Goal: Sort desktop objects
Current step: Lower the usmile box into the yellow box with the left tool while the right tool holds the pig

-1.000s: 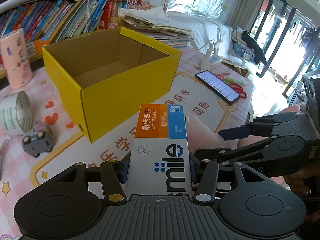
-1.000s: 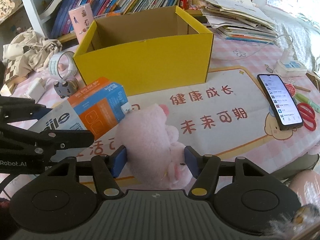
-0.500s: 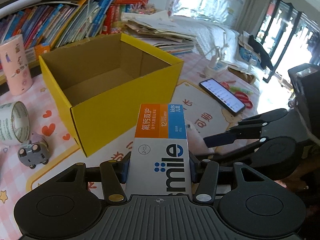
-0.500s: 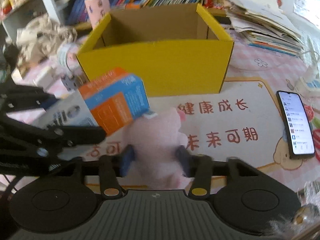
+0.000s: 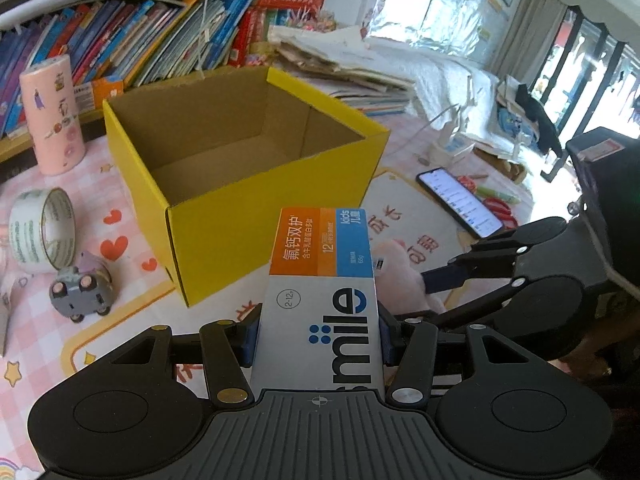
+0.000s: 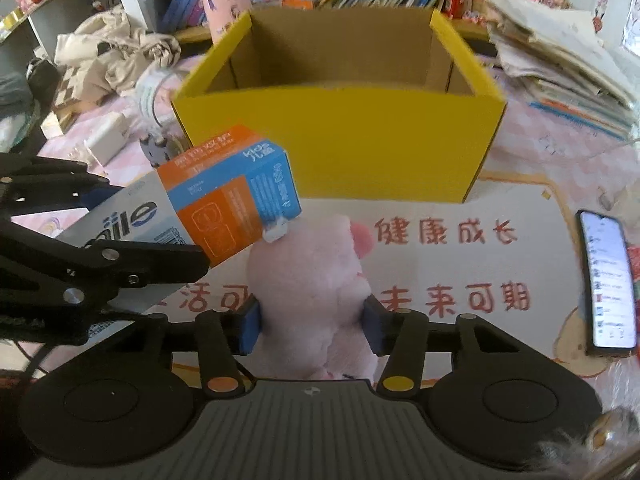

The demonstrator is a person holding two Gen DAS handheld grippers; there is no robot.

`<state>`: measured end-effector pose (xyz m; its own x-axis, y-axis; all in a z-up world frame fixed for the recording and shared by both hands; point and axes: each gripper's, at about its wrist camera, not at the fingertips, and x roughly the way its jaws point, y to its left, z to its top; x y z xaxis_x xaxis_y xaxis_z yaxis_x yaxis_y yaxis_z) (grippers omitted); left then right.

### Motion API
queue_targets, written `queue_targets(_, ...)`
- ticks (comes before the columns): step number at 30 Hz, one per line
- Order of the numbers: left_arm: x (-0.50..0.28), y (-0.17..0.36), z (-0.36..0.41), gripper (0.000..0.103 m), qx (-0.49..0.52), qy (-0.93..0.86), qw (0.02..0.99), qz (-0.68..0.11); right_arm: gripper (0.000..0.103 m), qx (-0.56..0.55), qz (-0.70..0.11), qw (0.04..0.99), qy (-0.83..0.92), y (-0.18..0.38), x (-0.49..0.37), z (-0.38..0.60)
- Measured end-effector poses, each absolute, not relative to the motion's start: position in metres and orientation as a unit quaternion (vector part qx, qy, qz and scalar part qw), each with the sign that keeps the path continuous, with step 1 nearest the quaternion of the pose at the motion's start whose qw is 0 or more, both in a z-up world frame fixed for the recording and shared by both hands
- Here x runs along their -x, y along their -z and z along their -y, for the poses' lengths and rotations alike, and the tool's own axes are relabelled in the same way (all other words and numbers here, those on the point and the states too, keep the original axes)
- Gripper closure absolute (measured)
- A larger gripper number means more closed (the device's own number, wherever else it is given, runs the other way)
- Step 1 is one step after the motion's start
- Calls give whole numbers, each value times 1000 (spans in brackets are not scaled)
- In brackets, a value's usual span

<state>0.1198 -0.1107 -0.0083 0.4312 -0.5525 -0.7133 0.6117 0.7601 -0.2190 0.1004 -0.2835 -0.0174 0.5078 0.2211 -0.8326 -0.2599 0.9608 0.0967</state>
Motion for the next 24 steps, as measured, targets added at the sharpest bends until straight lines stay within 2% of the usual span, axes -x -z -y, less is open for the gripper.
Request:
queue_targets(12, -127, -41, 109, 52, 6, 381, 856, -349, 55, -2, -421, 898, -132, -46, -95, 299)
queue_targets(24, -166, -85, 126, 52, 11, 321, 910, -263, 55, 25, -331, 927, -176, -91, -159, 306)
